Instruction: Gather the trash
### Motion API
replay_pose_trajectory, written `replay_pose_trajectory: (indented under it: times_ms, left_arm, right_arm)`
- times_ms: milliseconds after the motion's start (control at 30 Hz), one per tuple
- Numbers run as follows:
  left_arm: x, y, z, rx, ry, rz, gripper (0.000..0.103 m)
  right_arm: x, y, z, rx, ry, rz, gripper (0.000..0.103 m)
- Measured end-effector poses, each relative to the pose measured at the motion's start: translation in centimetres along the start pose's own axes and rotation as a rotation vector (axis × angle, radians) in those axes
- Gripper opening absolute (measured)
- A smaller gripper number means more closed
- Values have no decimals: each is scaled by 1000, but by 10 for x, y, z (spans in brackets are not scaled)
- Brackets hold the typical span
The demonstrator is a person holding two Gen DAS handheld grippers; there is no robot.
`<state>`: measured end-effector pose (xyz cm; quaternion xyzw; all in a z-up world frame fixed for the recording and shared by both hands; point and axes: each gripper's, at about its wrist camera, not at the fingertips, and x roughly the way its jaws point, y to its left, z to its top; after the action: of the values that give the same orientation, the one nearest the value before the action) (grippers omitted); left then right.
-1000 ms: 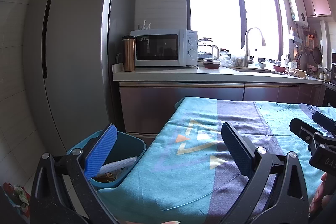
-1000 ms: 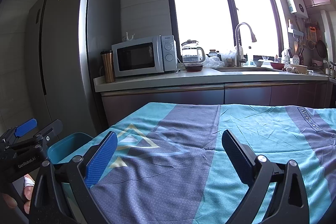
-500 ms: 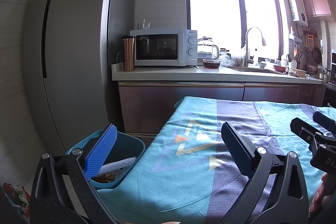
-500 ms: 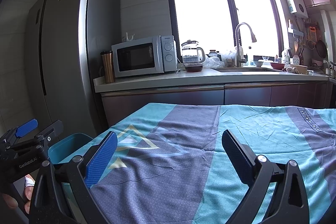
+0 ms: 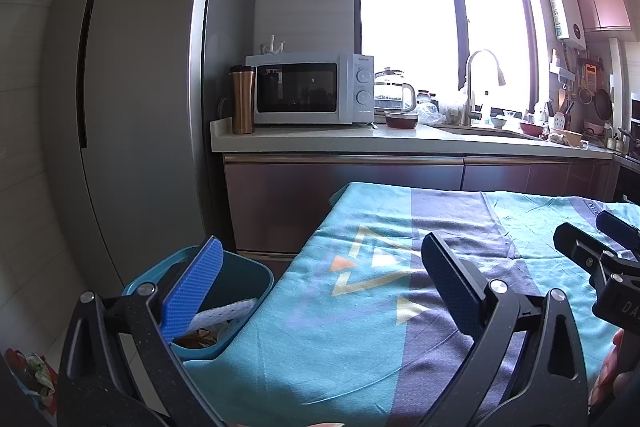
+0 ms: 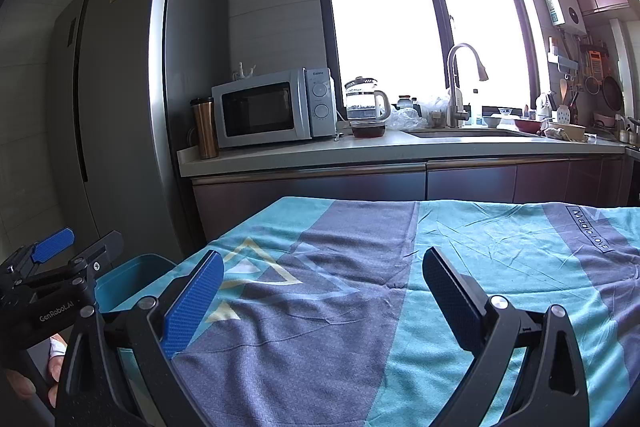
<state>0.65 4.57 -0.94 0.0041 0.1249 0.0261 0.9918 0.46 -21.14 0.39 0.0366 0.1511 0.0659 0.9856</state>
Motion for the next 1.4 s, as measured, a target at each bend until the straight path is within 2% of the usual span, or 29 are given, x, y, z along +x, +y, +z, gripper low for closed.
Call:
replay_pose_trajectory:
  times_ms: [800, 1100, 1267, 1400]
  left_arm:
    - [5, -6, -5, -3, 15, -5, 98]
    - [5, -13, -4, 25, 3, -9, 98]
    - [10, -16, -3, 29, 32, -25, 98]
    - [27, -22, -3, 21, 116, -80, 98]
  right_arm:
    - [2, -6, -3, 14, 1, -3, 96]
    - [2, -11, -4, 25, -2, -7, 96]
    - [2, -20, -4, 39, 7, -12, 96]
    - [0, -35, -3, 45, 17, -34, 96]
